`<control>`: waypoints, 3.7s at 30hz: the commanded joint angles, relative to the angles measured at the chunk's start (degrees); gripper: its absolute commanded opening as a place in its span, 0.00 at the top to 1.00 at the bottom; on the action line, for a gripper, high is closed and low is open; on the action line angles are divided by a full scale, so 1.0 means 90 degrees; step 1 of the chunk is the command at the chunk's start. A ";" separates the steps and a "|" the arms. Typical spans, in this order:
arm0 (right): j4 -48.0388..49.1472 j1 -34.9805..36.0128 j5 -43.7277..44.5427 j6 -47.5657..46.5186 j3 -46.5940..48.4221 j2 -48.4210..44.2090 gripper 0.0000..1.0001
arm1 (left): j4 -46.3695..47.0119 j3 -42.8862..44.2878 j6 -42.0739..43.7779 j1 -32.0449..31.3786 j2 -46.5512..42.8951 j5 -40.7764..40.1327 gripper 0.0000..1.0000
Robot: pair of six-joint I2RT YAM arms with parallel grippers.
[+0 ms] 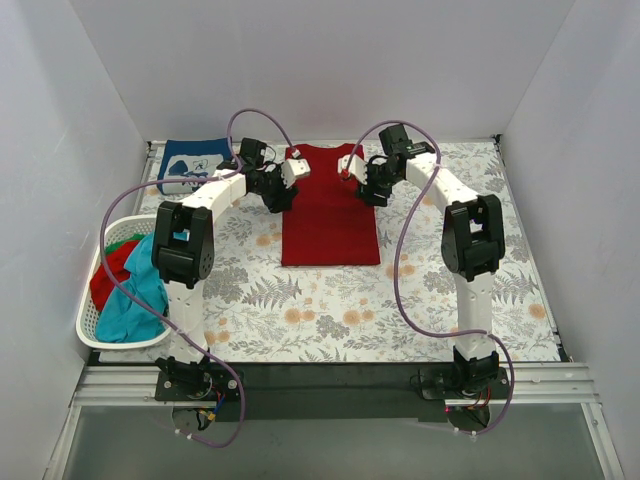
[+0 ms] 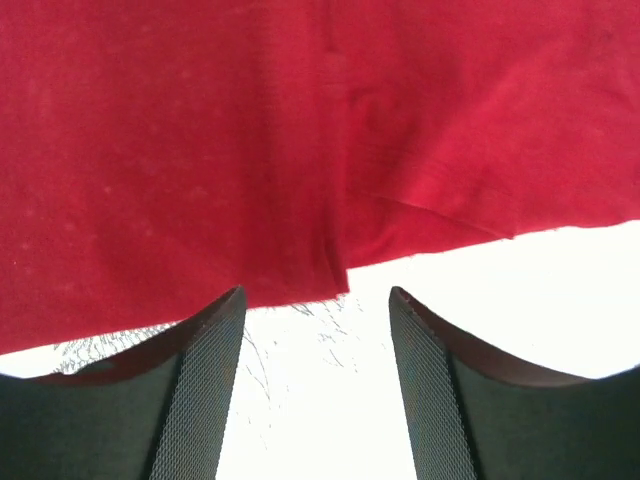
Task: Fold and stack the t-shirts
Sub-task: Fold the tshirt
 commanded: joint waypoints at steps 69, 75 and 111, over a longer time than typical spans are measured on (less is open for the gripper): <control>0.1202 -0.0602 -0.4262 0.6952 -0.3324 -0.0593 0.09 | 0.4243 -0.4555 -0.9748 -0.0047 -0.1671 0.2633 0.34; 0.1037 -0.0690 -0.3695 0.6377 -0.3587 -0.0348 0.14 | 0.3913 -0.4554 -0.9602 0.0149 -0.1241 0.2515 0.35; 0.1172 0.0970 0.0387 0.1629 -0.4525 -0.2487 0.49 | 0.1138 -0.4496 -0.2287 -0.0623 -0.3379 0.0367 0.66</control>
